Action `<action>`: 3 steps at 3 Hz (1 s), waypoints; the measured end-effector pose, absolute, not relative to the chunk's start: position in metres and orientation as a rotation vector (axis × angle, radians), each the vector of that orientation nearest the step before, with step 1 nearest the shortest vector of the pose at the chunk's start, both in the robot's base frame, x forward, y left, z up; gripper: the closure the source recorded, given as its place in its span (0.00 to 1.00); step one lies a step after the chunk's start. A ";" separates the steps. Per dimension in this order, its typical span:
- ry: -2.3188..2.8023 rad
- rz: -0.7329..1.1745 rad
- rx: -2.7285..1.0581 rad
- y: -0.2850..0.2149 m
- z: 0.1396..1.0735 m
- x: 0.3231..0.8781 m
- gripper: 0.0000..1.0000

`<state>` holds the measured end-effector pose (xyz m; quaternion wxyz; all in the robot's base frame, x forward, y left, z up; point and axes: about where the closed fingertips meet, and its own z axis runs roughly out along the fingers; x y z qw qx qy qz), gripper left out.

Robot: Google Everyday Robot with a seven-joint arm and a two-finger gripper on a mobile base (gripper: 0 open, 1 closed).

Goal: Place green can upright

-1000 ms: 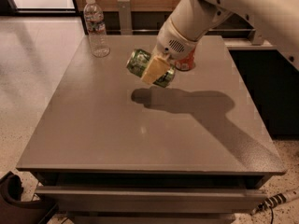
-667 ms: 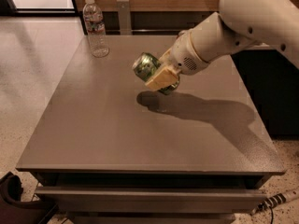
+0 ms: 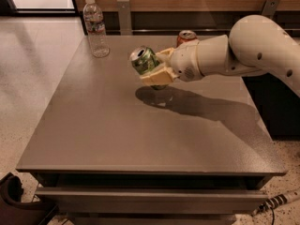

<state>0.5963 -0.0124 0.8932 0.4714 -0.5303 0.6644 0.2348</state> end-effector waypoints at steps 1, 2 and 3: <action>1.549 0.655 -1.237 -0.001 0.892 0.600 1.00; 1.481 0.745 -1.186 0.009 0.892 0.598 1.00; 1.416 0.840 -1.150 0.021 0.893 0.592 1.00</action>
Offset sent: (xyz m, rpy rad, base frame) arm -0.0032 0.0299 -0.0013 0.3787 -0.0076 0.0961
